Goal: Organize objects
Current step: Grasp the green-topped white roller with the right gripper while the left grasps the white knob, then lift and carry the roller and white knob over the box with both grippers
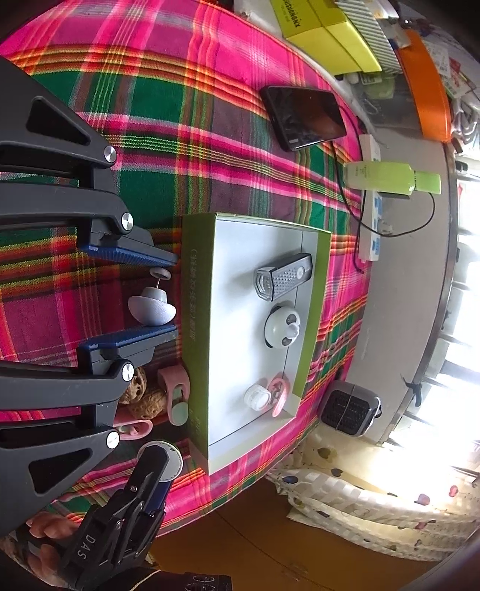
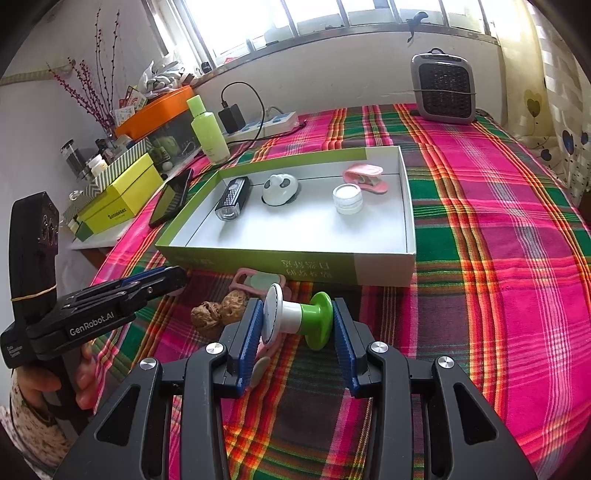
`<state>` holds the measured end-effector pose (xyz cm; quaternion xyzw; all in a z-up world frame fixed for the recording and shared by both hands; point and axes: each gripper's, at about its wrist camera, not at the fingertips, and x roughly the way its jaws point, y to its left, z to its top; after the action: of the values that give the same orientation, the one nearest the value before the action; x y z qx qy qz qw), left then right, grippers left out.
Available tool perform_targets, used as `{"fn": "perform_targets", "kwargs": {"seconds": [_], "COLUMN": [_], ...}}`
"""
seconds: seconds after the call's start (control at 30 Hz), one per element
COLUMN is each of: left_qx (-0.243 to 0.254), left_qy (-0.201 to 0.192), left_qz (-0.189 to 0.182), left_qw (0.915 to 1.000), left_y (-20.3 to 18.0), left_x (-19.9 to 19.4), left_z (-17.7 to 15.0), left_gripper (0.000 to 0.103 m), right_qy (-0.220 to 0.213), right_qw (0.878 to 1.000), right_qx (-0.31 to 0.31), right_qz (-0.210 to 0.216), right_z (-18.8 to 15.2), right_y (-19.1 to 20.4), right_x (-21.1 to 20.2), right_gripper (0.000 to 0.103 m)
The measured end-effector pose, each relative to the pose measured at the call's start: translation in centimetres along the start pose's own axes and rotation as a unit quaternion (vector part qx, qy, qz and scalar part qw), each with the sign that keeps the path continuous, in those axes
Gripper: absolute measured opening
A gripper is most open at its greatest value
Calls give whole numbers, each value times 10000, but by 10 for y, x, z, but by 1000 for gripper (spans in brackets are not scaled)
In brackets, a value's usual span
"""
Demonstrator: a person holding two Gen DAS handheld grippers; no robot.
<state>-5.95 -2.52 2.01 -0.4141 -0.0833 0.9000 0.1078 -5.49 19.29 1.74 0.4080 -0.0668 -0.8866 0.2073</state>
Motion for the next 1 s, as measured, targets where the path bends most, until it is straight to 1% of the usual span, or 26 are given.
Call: {"fn": "perform_targets", "kwargs": {"seconds": [0.57, 0.87, 1.0], "left_qx": [110, 176, 193], "left_qy": [-159, -239, -243], "left_qz": [-2, 3, 20], "left_qw": [9998, 9996, 9995], "left_y": [-7, -9, -9], "left_x": [-9, -9, -6], "left_z": [8, 20, 24], "left_gripper": [30, 30, 30], "right_qy": [-173, -287, -267], "right_qw": [9998, 9991, 9990], "right_qx": [-111, -305, -343], "right_qz": [16, -47, -54], "right_z": [8, 26, 31], "right_y": [3, 9, 10], "right_x": [-8, -5, 1], "right_gripper": [39, 39, 39]}}
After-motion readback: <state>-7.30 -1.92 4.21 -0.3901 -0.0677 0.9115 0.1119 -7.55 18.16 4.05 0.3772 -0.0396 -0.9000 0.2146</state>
